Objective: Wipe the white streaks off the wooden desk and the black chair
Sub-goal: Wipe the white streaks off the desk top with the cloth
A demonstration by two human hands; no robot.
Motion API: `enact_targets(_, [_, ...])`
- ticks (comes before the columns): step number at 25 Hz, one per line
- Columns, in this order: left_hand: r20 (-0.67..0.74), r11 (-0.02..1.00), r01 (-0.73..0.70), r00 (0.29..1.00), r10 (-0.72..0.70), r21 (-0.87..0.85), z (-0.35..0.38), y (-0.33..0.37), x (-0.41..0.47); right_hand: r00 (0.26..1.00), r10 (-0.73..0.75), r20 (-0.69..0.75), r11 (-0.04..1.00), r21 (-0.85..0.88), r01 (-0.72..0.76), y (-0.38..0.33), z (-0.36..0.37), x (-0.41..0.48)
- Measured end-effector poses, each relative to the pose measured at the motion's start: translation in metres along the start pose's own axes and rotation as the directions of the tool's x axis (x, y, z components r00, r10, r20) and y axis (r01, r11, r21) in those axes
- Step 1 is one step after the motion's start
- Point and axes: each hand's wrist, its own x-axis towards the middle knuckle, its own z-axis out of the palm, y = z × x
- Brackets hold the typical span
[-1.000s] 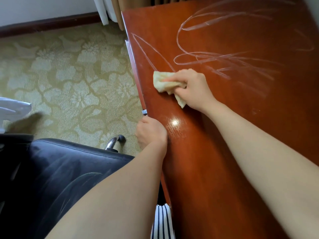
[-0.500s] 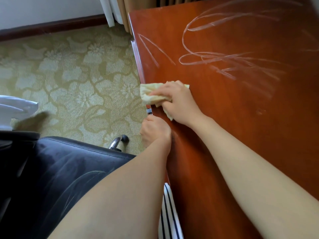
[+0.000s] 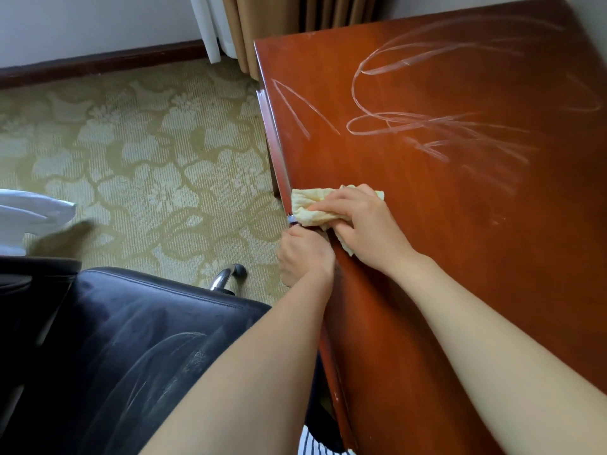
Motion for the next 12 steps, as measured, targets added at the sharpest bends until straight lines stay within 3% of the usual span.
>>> enact_targets(4, [0.084, 0.999, -0.048, 0.995, 0.047, 0.014, -0.001, -0.006, 0.002, 0.999, 0.031, -0.026, 0.999, -0.003, -0.032, 0.0, -0.002, 0.031])
enact_targets(8, [0.313, 0.963, -0.247, 0.928, 0.203, 0.109, -0.02, -0.013, 0.03, 0.998, 0.055, -0.018, 0.998, -0.009, -0.055, 0.0, -0.01, 0.064])
enact_targets(10, [0.283, 0.926, -0.352, 0.91, 0.304, 0.135, -0.03, -0.006, 0.055, 0.999, 0.042, -0.001, 0.999, -0.012, -0.042, 0.002, -0.012, 0.082])
enact_targets(12, [0.211, 0.927, -0.373, 0.91, 0.356, 0.044, -0.03, 0.014, 0.075, 1.0, 0.018, -0.001, 0.999, -0.037, -0.018, 0.003, -0.013, 0.098])
